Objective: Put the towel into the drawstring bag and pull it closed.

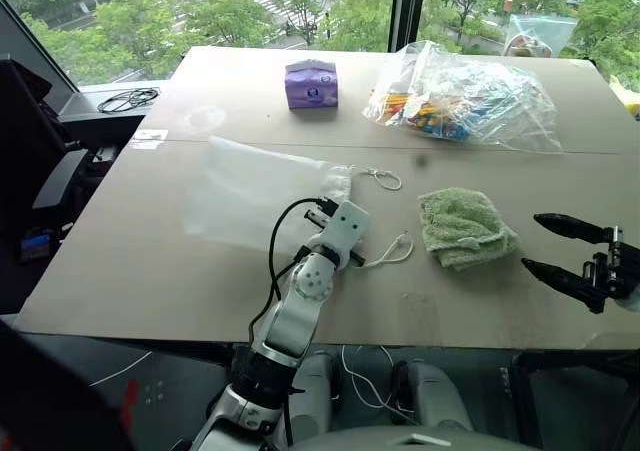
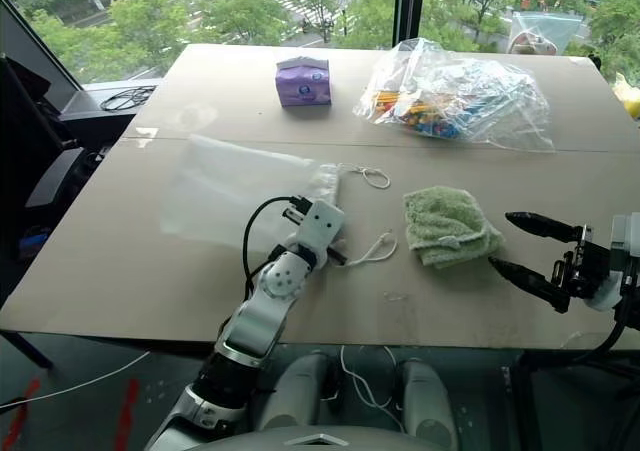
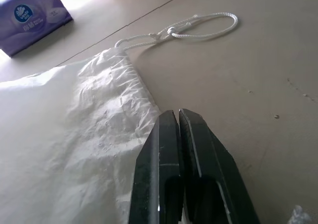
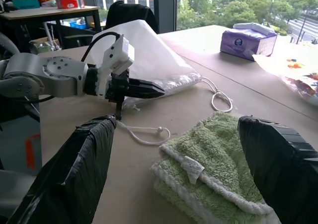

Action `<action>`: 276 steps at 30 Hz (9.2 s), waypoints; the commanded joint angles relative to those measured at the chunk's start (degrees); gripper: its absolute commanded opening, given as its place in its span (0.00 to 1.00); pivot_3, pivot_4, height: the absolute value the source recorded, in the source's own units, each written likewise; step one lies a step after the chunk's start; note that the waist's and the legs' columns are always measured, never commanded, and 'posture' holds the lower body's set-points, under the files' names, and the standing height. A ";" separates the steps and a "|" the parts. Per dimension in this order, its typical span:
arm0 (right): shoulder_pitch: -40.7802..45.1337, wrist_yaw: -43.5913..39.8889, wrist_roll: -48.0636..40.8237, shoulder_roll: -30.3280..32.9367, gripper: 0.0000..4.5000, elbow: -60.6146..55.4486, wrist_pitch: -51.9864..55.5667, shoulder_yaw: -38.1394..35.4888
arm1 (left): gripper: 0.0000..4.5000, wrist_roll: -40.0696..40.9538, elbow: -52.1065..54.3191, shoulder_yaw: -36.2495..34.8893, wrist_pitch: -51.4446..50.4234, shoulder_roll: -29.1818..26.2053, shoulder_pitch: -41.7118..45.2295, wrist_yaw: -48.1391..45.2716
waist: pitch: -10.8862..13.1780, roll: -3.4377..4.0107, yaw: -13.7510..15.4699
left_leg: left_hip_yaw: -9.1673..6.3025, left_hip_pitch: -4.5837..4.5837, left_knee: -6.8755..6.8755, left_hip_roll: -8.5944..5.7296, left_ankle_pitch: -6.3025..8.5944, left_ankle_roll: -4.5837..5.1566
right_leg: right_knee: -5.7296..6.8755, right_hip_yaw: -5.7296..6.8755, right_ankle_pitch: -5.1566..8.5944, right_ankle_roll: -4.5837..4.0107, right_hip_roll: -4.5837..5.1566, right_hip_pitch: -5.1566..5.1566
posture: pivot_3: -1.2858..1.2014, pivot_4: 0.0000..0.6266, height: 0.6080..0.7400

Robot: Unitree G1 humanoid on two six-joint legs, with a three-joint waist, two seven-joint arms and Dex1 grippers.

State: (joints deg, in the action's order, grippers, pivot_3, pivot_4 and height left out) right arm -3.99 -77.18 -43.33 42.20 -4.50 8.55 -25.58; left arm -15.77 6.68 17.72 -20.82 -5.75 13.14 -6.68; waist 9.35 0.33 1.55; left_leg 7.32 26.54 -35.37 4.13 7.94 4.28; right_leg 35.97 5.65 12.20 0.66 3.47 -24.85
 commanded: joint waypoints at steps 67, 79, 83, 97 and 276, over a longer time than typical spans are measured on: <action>4.27 3.67 1.52 -2.65 0.93 -1.67 -1.47 1.66 | 0.02 6.52 10.51 -12.46 3.79 -1.53 -12.17 -4.58 | -0.24 0.28 -0.70 | 0.05 0.00 0.14 -0.03 0.03 0.02 | -0.01 -0.04 0.00 0.00 0.08 -0.16 | 0.52 0.24 0.99; 7.27 8.04 3.26 -6.78 0.93 -2.90 -1.89 6.67 | 0.02 49.11 15.92 -26.77 -7.58 5.92 -3.72 -13.18 | -0.17 0.16 -0.73 | 0.01 0.01 0.06 -0.02 0.02 0.03 | -0.01 0.00 0.00 0.00 -0.06 -0.05 | 0.52 0.24 0.99; 7.25 9.92 4.38 -8.36 0.93 -3.61 -2.76 7.86 | 0.02 59.59 13.76 -30.77 -15.06 4.89 -1.82 -12.35 | -0.13 0.11 -0.71 | -0.05 0.01 -0.10 0.00 0.01 0.04 | -0.01 -0.05 0.00 0.01 -0.22 0.03 | 0.52 0.24 0.99; 4.64 13.92 4.95 -10.05 0.93 -7.14 -3.53 8.26 | 0.02 79.28 3.29 -36.91 -28.67 3.66 0.20 -4.63 | -0.11 0.07 -0.73 | -0.16 0.01 -0.29 0.05 0.03 0.05 | 0.00 -0.01 0.00 0.00 -0.19 0.09 | 0.52 0.24 0.99; 23.98 86.01 -39.30 -45.93 0.03 -10.09 33.35 11.24 | 0.00 -11.21 -8.14 4.87 32.02 -11.03 20.80 -9.20 | -0.40 0.09 -2.33 | 0.43 0.45 0.55 0.06 0.04 0.04 | -0.02 -0.30 -0.19 -0.24 -0.02 -0.82 | 0.52 0.24 0.99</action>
State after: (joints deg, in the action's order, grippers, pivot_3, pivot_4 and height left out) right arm 19.67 11.91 -78.50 -4.31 -8.61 38.84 -17.25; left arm -26.29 -2.07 24.46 10.32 -16.83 32.85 -17.66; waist 8.96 0.42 -0.78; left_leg 7.75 27.00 -34.82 4.20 7.98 4.32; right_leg 35.95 5.35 12.01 0.41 3.45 -25.68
